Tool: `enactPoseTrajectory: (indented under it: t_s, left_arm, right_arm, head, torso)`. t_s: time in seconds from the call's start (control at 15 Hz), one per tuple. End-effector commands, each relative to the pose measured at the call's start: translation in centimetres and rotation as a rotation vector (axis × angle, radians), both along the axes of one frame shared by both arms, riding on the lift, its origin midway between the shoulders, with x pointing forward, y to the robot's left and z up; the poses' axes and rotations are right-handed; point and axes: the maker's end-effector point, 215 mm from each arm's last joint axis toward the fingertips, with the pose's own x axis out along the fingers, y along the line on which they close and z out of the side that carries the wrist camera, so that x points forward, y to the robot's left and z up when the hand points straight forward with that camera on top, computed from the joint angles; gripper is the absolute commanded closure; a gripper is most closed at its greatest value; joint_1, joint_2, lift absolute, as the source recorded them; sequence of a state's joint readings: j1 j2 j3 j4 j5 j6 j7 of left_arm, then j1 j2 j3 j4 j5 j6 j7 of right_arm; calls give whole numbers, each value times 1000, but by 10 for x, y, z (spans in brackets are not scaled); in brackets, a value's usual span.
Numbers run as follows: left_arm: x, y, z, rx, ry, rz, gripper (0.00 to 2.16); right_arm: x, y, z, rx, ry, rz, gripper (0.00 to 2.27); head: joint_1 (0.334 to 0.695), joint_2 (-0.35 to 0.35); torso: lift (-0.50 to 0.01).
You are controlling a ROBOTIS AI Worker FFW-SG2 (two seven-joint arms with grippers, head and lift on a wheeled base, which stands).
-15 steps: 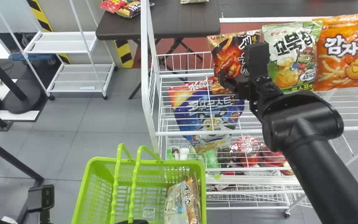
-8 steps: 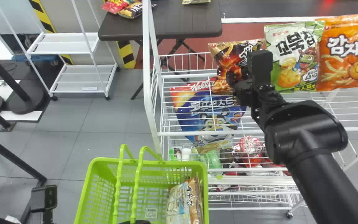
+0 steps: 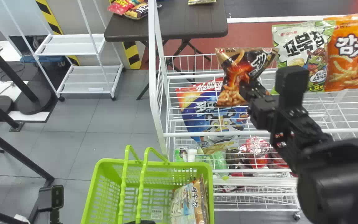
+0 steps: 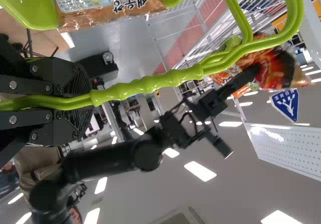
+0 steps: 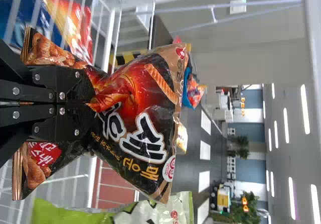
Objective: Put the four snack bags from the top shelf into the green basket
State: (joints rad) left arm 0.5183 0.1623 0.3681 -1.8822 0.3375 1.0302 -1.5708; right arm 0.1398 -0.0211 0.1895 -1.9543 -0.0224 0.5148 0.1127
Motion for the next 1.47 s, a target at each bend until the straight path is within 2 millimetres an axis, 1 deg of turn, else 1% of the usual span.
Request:
enactPoseTrajectory:
  t_s: [0.0,0.07,0.13,0.27,0.33,0.47,0.6,0.67,0.8,0.87,0.93,1.0,1.07,1.13,1.2,1.27,1.33,1.4]
  left_arm:
    - [0,-1,2,-12,-2,-5,2145]
    - [0,-2,2,-12,-7,-6,2145]
    - [1,-3,2,-14,-3,-7,2145]
    - [1,-4,2,-13,-5,-10,2145]
    - [1,-4,2,-12,-5,-11,2145]
    - [1,-4,2,-12,-5,-11,2145]
    - [0,-4,2,-13,-5,-11,2145]
    - [1,-3,3,-12,-7,-10,2145]
    - [1,-4,4,-12,-10,-12,2145]
    - [1,-5,4,-11,-10,-14,2145]
    - [1,-6,4,-11,-12,-16,2145]
    - [1,-6,4,-11,-12,-16,2145]
    - [1,-6,5,-12,-13,-18,2145]
    - [1,-6,5,-12,-13,-18,2145]
    - [0,-7,4,-12,-11,-19,2145]
    - [-1,-6,4,-10,-10,-19,2145]
    - [-1,-4,4,-9,-9,-17,2145]
    - [0,-3,4,-8,-10,-15,2145]
  right_arm:
    - [-54,8,6,39,42,46,2260]
    - [-85,21,2,72,69,97,2260]
    - [-107,33,-2,104,94,128,2260]
    - [-145,60,-15,152,153,197,2260]
    - [-163,78,-18,166,176,243,2260]
    - [-197,111,-36,167,250,328,2260]
    - [-221,130,-46,178,297,363,2260]
    - [-228,137,-50,177,308,373,2260]
    - [-242,147,-69,170,351,395,2260]
    - [-251,153,-85,161,390,409,2256]
    - [-257,162,-97,161,416,430,2256]
    - [-259,171,-104,167,432,450,2098]
    - [-261,179,-112,170,450,471,1851]
    - [-264,190,-122,161,466,497,1150]
    - [-263,196,-126,162,466,510,161]
    - [-261,199,-126,166,467,516,-2]
    - [-262,199,-124,169,466,519,-2]
    - [-261,194,-121,167,463,516,9]
  head:
    - [695,125]
    - [695,132]
    - [695,143]
    - [695,181]
    - [695,226]
    - [695,285]
    - [695,350]
    - [695,350]
    - [695,350]
    - [695,350]
    - [695,350]
    - [695,350]
    - [695,350]
    - [695,350]
    - [695,350]
    - [695,350]
    - [695,350]
    - [695,350]
  torso:
    - [0]
    - [0]
    - [0]
    - [0]
    - [0]
    - [0]
    - [0]
    - [0]
    - [0]
    - [0]
    - [0]
    - [0]
    - [0]
    - [0]
    - [0]
    - [0]
    - [0]
    - [0]
